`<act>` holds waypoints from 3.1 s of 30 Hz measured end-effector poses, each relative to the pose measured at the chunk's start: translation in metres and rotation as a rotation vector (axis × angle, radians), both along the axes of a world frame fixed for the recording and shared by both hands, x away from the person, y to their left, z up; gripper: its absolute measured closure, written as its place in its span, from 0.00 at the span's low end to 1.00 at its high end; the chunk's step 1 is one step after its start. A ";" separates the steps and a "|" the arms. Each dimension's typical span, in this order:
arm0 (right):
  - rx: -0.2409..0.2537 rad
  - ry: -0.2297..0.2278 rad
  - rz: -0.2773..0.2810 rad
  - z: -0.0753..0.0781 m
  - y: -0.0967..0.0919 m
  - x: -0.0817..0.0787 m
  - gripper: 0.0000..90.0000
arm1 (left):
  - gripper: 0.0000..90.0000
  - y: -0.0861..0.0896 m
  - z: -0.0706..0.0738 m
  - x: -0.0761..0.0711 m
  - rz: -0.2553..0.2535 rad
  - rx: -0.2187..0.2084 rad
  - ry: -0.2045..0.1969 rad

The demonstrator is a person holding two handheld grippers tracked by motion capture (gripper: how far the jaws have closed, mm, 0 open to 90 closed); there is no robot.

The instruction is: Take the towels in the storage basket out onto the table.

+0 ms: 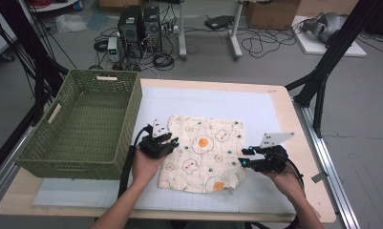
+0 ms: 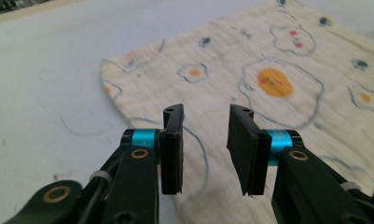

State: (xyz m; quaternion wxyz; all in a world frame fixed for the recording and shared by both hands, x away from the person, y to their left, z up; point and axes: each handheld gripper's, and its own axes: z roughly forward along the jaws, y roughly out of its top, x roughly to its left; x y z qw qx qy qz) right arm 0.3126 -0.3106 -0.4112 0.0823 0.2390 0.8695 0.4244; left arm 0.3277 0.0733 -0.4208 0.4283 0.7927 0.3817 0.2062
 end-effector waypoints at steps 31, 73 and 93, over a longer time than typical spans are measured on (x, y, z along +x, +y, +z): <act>-0.070 0.021 0.142 -0.001 0.040 -0.001 0.98 | 0.85 0.021 -0.017 -0.055 -0.194 0.014 0.079; -0.083 0.148 0.194 -0.028 0.027 -0.038 0.73 | 0.85 0.026 -0.024 -0.068 -0.245 0.066 0.115; -0.003 0.111 0.169 -0.013 0.002 -0.041 0.76 | 0.81 0.032 -0.014 -0.080 -0.259 -0.001 0.076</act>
